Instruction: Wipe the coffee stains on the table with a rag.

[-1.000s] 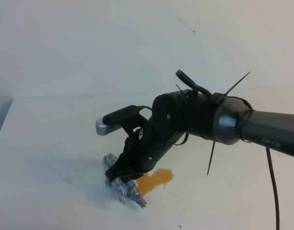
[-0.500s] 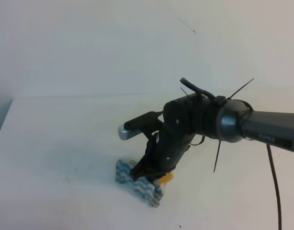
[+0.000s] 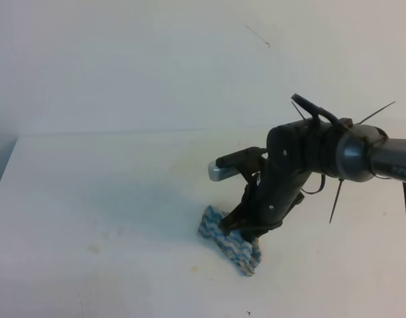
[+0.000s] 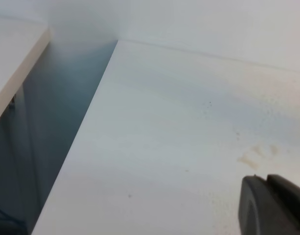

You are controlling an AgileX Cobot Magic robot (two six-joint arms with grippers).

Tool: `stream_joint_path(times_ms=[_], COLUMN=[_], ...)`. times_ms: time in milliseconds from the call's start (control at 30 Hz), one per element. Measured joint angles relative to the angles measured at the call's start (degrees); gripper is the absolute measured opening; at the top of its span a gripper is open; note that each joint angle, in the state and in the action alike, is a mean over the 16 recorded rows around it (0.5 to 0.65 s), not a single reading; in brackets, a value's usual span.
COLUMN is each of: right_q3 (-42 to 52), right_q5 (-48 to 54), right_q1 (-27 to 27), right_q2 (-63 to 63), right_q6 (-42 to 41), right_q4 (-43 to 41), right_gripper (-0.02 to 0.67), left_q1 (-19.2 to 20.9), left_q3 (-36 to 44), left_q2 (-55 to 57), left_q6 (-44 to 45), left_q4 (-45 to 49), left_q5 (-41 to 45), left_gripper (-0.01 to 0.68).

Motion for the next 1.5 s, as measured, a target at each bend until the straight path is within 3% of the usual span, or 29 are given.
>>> stream_joint_path(times_ms=[867,1367,1500], right_q3=[8.4,13.4,13.4], right_q5=[-3.6,-2.2,-1.3], right_q1=[-7.1,-7.3,-7.3], right_q2=[-17.2,-25.2,-28.5], right_q6=[0.6,-0.3,-1.1], right_q4=[-5.7,-5.3,-4.7], right_gripper=[0.009,0.222,0.225], left_q1=[0.0,0.0,0.0], left_q3=[0.0,0.0,0.0], left_q2=[0.0,0.0,0.0], left_q6=[0.0,0.0,0.0], left_q4=[0.0,0.0,0.0], left_q5=[0.0,0.0,0.0], left_gripper=[-0.001,0.0,-0.001])
